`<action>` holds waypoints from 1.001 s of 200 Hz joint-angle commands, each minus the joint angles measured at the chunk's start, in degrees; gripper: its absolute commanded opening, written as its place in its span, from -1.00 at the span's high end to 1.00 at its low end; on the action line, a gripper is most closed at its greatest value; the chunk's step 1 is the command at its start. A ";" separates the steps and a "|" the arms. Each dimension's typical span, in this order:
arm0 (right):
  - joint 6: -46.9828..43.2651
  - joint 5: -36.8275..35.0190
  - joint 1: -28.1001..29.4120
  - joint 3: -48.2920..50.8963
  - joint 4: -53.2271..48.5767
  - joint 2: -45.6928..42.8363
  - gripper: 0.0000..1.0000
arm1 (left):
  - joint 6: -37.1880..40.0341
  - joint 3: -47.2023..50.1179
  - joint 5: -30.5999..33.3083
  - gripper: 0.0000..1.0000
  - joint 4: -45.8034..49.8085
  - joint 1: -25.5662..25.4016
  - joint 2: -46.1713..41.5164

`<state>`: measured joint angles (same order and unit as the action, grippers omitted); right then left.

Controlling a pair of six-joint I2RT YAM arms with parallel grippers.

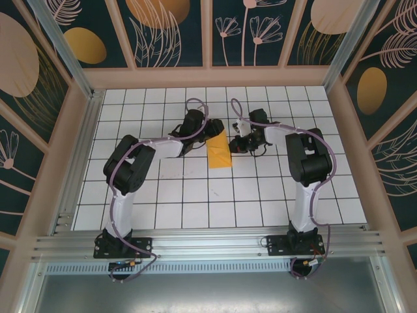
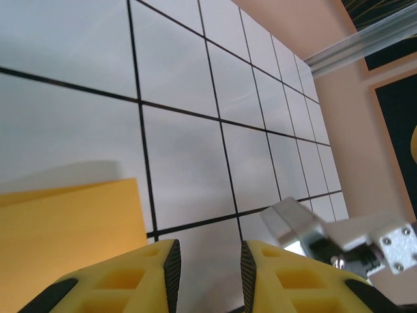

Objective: Fold a paper plane with a square sheet of paper (pick it up from the middle)

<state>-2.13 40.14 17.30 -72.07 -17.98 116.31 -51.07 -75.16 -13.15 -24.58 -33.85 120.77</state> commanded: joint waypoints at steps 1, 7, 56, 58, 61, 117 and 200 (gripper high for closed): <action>1.46 1.78 0.90 1.78 1.99 -2.20 1.00 | 2.29 -3.45 -2.19 0.32 5.80 0.13 4.47; 1.97 1.63 1.00 2.07 2.25 -2.52 1.00 | 2.36 -4.26 -2.97 0.32 5.92 0.25 5.06; 5.13 0.75 1.45 5.28 5.53 -5.98 1.00 | 5.28 -11.90 -5.07 0.34 13.39 0.23 9.90; 5.23 0.85 1.47 5.45 5.68 -6.07 1.00 | 5.32 -11.98 -5.16 0.34 13.54 0.20 10.01; 5.47 0.96 1.50 5.70 5.90 -6.31 1.00 | 5.44 -12.29 -5.40 0.35 13.72 0.23 10.17; 7.48 -0.58 4.53 9.36 7.03 -9.27 1.00 | 7.42 -12.93 -9.09 0.43 15.04 0.23 11.08; 6.19 -1.24 4.40 8.37 7.74 -7.92 1.00 | 11.22 -15.54 -14.47 0.44 18.21 -0.42 12.62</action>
<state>5.04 38.65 22.33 -62.94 -11.16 108.12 -42.19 -88.90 -26.59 -8.49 -33.89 132.81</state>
